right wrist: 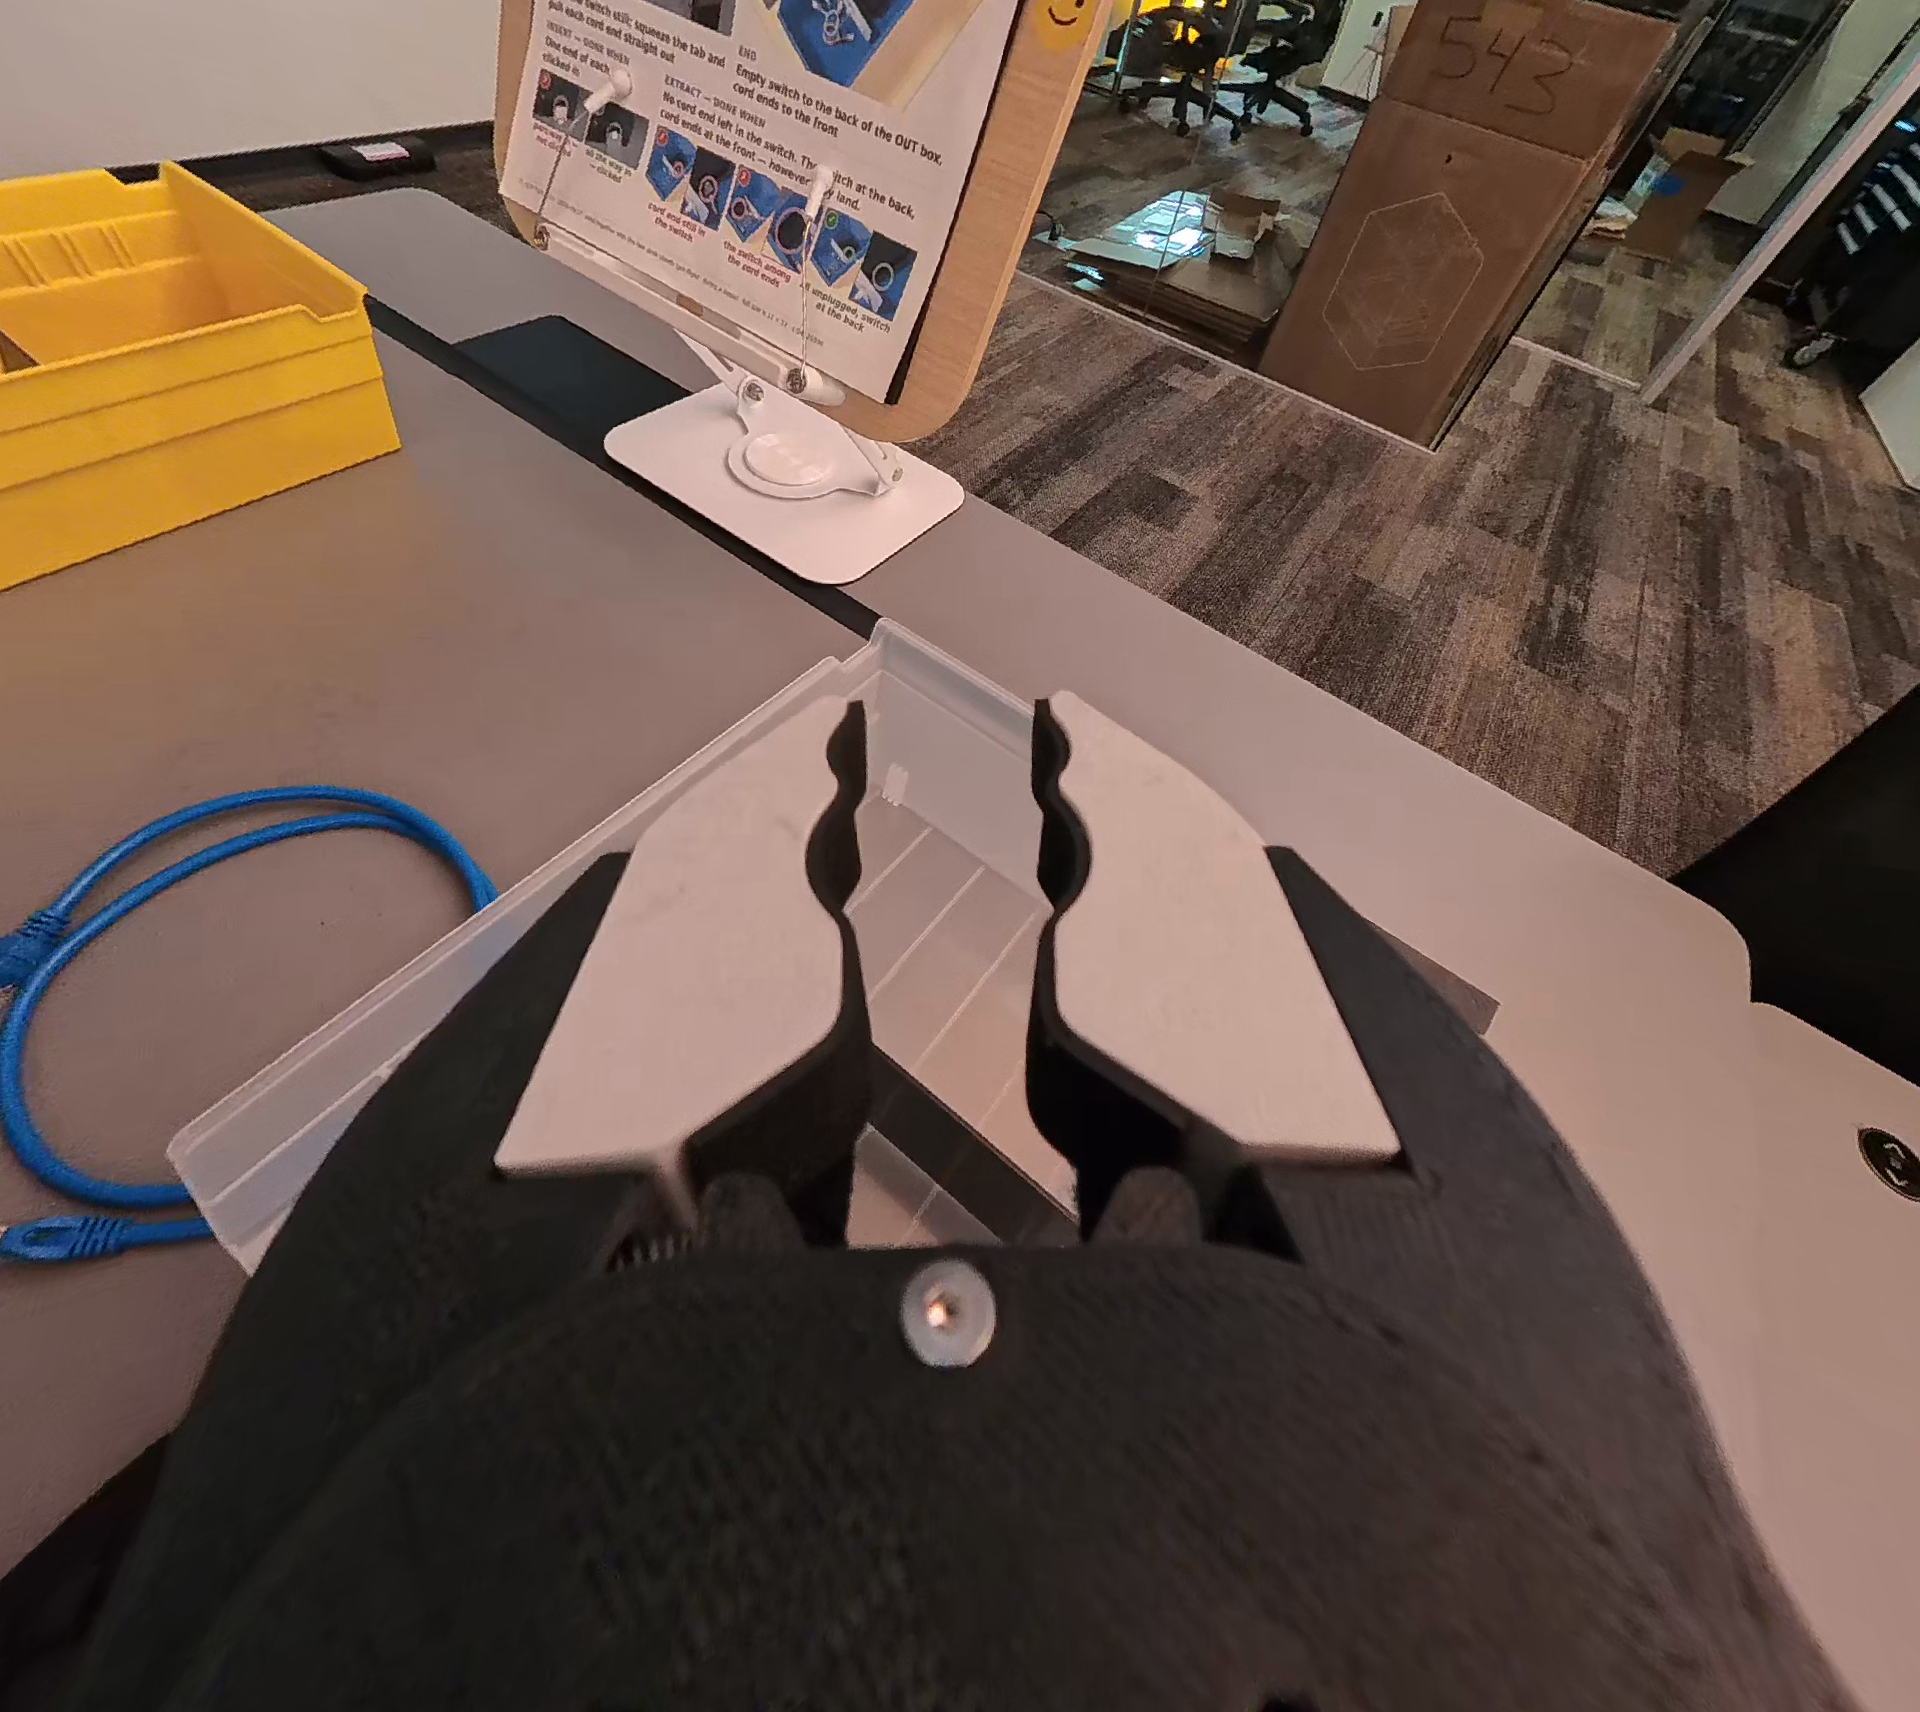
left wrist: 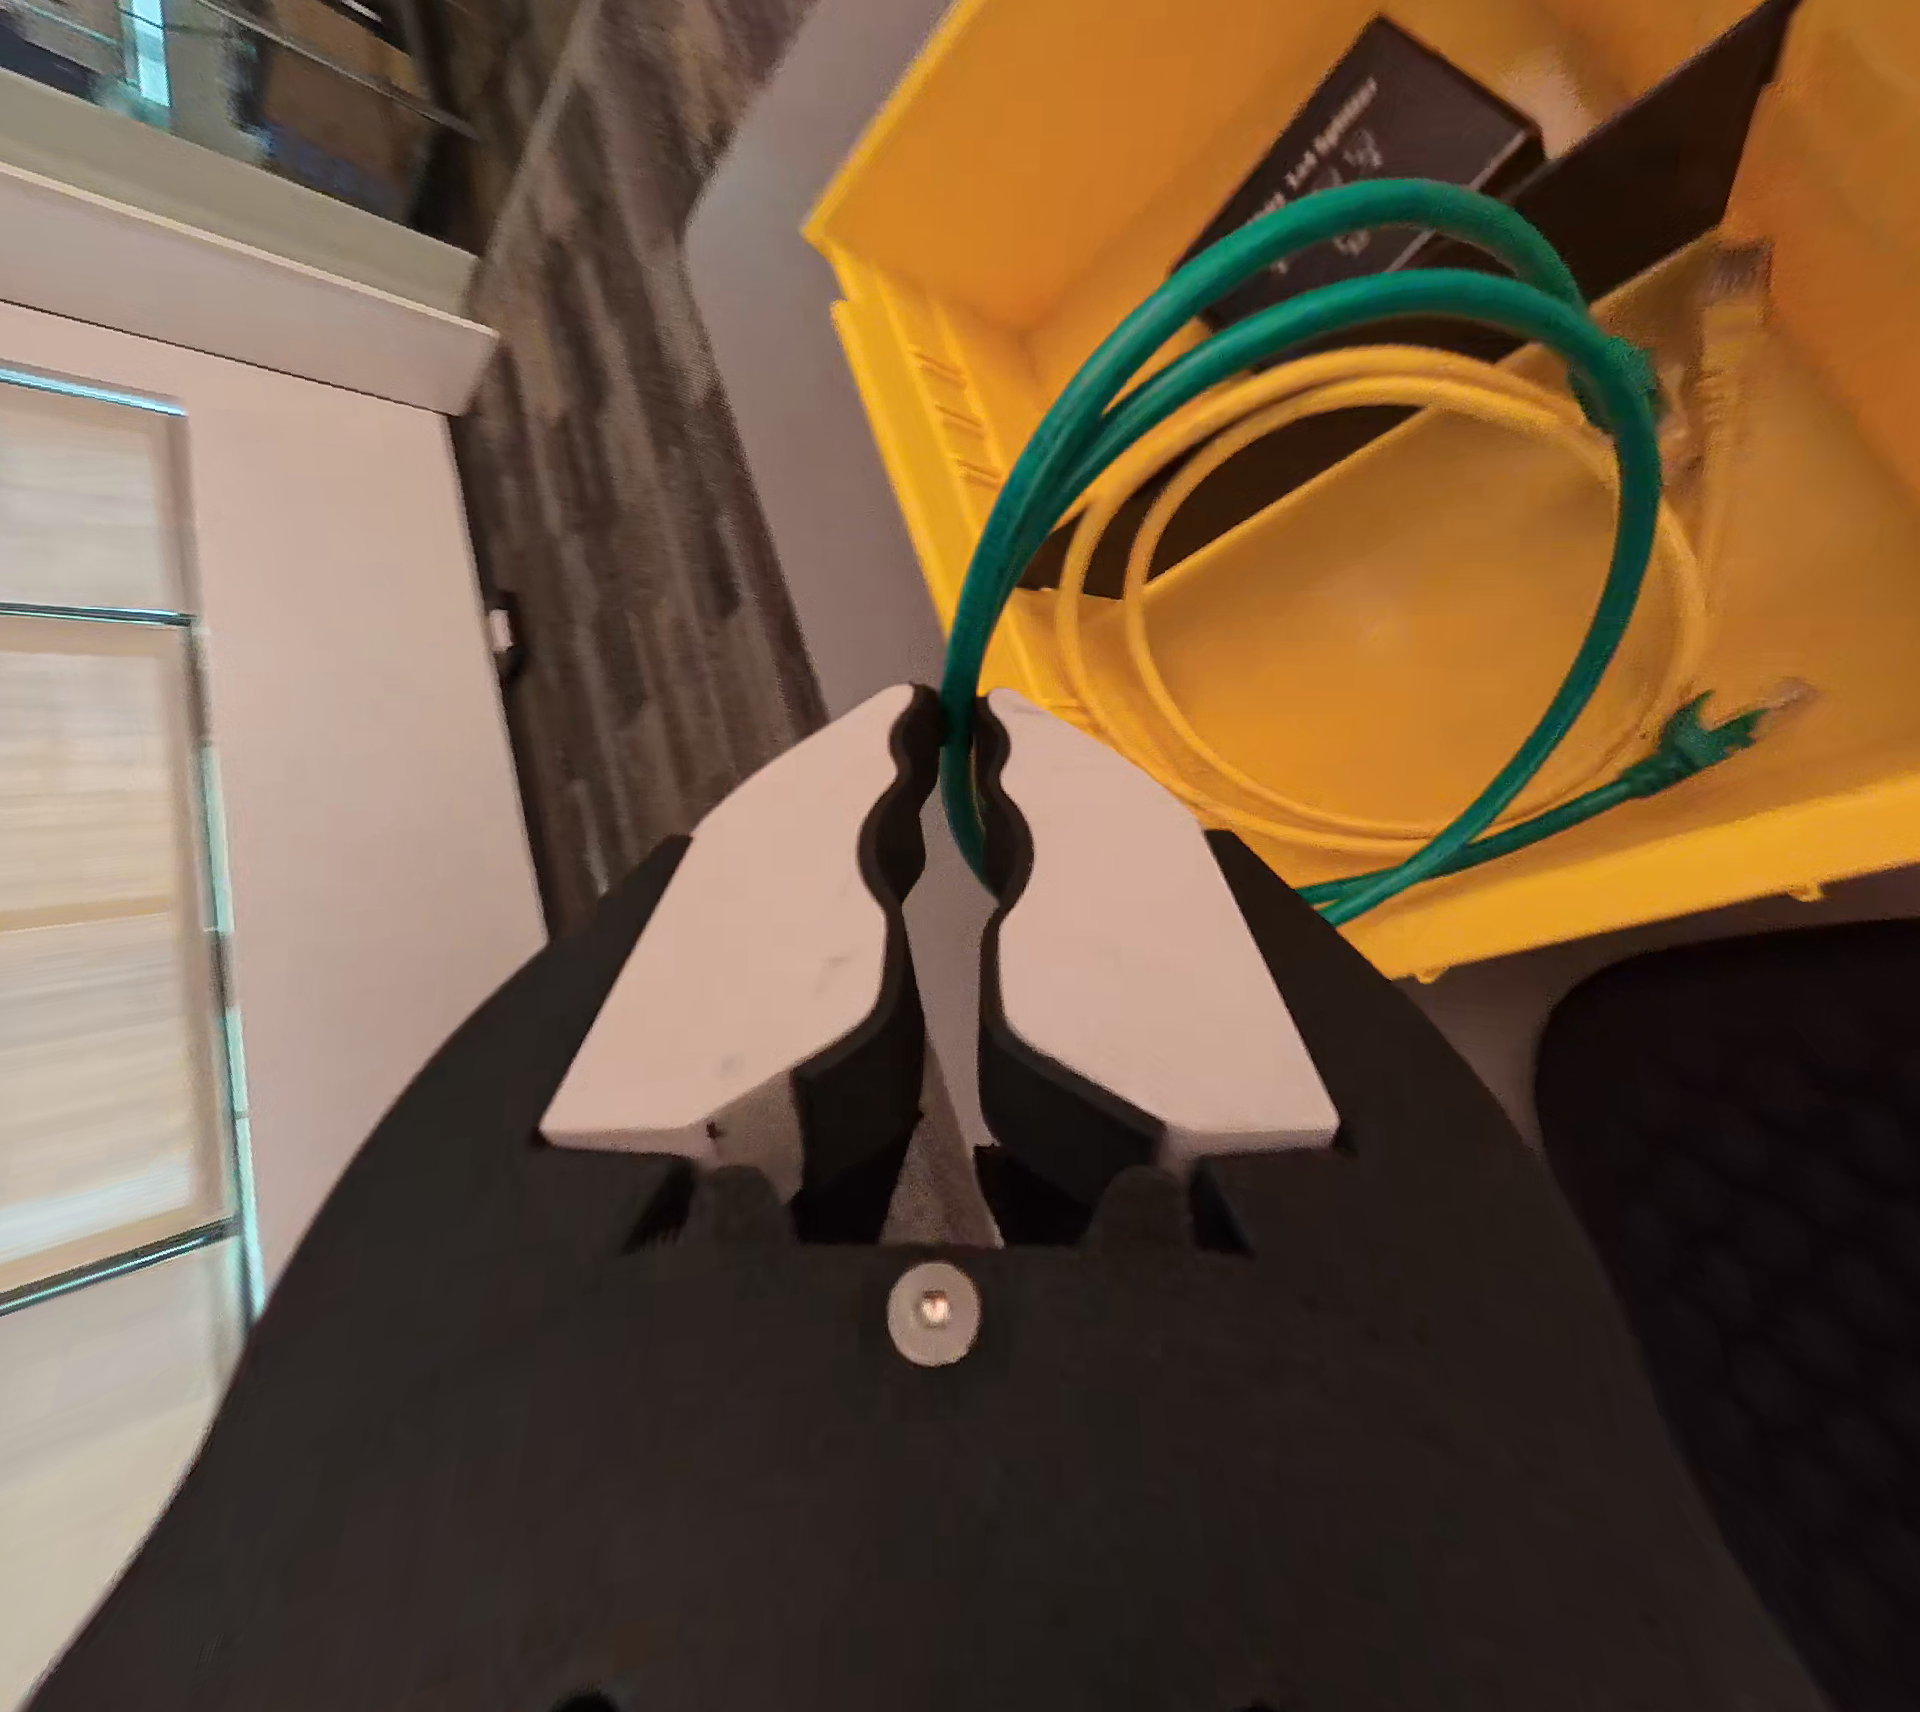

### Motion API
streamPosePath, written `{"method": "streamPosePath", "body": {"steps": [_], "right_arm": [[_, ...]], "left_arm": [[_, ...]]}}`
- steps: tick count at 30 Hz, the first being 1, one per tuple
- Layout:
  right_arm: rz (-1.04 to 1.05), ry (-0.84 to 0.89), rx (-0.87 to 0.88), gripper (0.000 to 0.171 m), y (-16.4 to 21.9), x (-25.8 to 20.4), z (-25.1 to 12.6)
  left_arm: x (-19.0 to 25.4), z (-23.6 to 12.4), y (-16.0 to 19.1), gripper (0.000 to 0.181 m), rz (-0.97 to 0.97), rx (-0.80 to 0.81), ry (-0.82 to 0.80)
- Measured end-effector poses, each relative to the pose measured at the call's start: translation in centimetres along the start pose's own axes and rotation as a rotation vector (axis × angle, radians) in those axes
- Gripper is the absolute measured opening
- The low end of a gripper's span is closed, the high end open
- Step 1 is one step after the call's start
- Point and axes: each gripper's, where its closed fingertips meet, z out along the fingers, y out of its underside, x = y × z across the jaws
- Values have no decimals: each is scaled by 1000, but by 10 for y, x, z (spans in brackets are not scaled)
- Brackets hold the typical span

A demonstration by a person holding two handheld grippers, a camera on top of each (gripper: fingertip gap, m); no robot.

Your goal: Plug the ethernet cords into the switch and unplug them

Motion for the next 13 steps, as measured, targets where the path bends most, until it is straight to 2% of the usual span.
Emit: {"method": "streamPosePath", "body": {"steps": [1, 8, 11, 13], "right_arm": [[0, 1, -2, 31, 0, 0, 0], [-1, 4, -4, 31, 1, 0, -2], [-7, 4, -11, 31, 1, 0, -2], [-12, 2, -15, 31, 2, -1, -2]], "left_arm": [[-4, -15, -7, 6, 4, 21, -37], [5, -131, -77, 6, 160, 173, -254], [26, -179, -117, 5, 229, 263, -301], [54, -202, -143, 6, 285, 326, -268]]}}
